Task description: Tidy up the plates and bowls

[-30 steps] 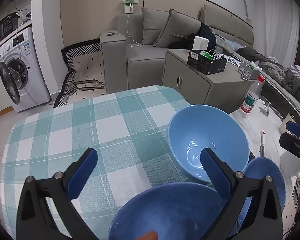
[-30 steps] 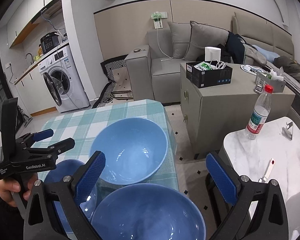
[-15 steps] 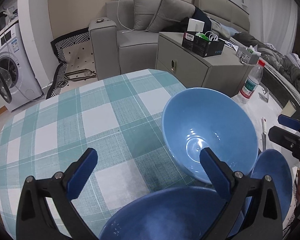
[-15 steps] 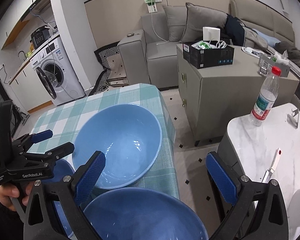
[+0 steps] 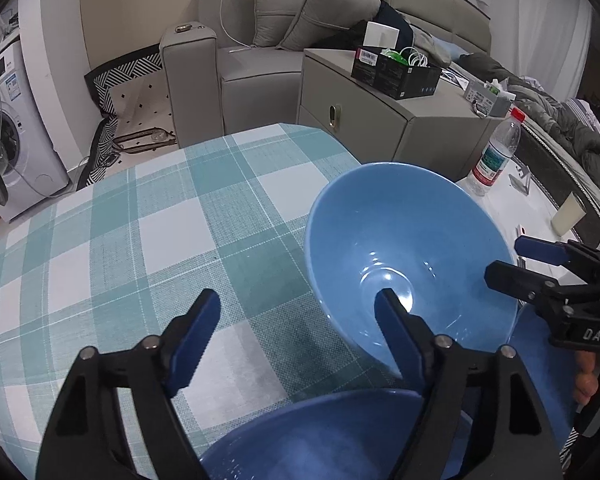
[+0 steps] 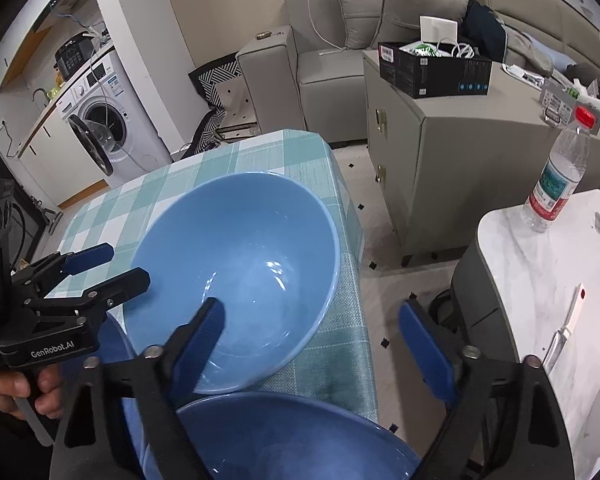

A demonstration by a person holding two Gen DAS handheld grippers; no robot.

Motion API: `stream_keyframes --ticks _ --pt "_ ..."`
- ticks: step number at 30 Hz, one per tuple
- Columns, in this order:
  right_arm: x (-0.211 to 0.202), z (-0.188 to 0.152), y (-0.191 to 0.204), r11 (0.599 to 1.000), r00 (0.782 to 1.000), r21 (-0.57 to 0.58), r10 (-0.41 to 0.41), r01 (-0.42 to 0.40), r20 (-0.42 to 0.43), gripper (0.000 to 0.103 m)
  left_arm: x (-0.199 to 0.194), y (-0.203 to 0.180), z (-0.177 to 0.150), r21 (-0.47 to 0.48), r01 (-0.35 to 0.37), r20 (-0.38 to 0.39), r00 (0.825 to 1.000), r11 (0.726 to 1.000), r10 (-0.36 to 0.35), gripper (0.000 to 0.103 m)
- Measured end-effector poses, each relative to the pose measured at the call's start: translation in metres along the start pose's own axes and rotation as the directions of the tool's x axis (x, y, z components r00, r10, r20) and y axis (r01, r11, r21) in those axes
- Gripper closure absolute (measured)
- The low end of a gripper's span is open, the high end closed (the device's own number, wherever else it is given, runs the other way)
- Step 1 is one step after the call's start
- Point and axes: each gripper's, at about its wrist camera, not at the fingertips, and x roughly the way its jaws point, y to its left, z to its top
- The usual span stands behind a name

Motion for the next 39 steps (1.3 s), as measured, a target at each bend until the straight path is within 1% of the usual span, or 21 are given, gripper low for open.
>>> stream_keyframes --ticks 1,3,4,6,7,9,11,14,16,18,19,24,36,39 --pt "0.002 0.0 0.0 1.0 1.0 0.004 0.004 -0.004 -0.006 0.023 0.002 -0.001 0.0 -0.001 0.003 -0.008 1.0 1.0 -0.003 0.034" --pt "0.006 -0.001 -0.001 1.0 1.0 0.007 0.011 -0.01 -0.018 0.032 0.006 -0.001 0.0 -0.004 0.013 -0.02 1.0 1.0 -0.013 0.044" --pt "0.008 -0.001 -0.001 1.0 1.0 0.006 0.01 -0.01 -0.022 0.038 0.007 -0.001 0.0 -0.005 0.014 -0.025 1.0 1.0 -0.014 0.045" --pt "0.01 -0.002 0.0 1.0 1.0 0.002 0.011 -0.011 -0.024 0.043 0.009 -0.001 0.0 -0.009 0.02 -0.031 0.999 1.0 -0.021 0.053" --pt "0.011 -0.002 0.0 1.0 1.0 0.001 0.014 -0.014 -0.027 0.046 0.009 -0.001 -0.001 -0.01 0.03 -0.03 0.999 1.0 -0.03 0.054" --pt "0.013 -0.003 0.0 1.0 0.999 -0.001 0.014 -0.014 -0.034 0.049 0.009 -0.002 -0.001 -0.005 0.041 -0.028 0.999 0.999 -0.041 0.059" --pt "0.013 -0.005 0.001 1.0 0.999 -0.008 0.014 -0.014 -0.03 0.057 0.008 -0.004 -0.001 0.002 0.048 -0.026 0.999 0.999 -0.048 0.064" --pt "0.012 -0.007 0.002 1.0 1.0 -0.012 0.02 -0.02 -0.023 0.066 0.007 -0.006 -0.001 0.008 0.054 -0.022 0.998 0.998 -0.054 0.069" --pt "0.01 -0.008 0.003 1.0 1.0 -0.012 0.026 -0.026 -0.018 0.071 0.006 -0.006 -0.001 0.006 0.061 -0.022 0.998 0.998 -0.06 0.072" --pt "0.007 -0.009 0.004 0.999 1.0 -0.02 0.026 -0.026 -0.005 0.075 0.005 -0.007 -0.001 0.007 0.066 -0.015 0.998 0.998 -0.066 0.078" --pt "0.005 -0.009 0.005 0.999 1.0 -0.023 0.025 -0.025 0.001 0.078 0.004 -0.008 -0.001 0.007 0.066 -0.015 0.998 0.998 -0.066 0.079" --pt "0.004 -0.009 0.008 1.0 1.0 -0.025 0.008 -0.008 0.018 0.081 0.002 -0.01 -0.001 0.013 0.064 -0.004 0.998 0.998 -0.064 0.086" --pt "0.003 -0.008 0.01 1.0 0.999 -0.011 0.01 -0.009 0.05 0.081 0.002 -0.004 0.001 -0.025 0.052 0.013 0.999 0.998 -0.052 0.087" --pt "0.0 -0.007 0.012 1.0 0.997 -0.014 0.012 -0.011 0.072 0.081 -0.002 -0.002 0.001 -0.035 0.055 0.026 0.998 0.998 -0.054 0.087"
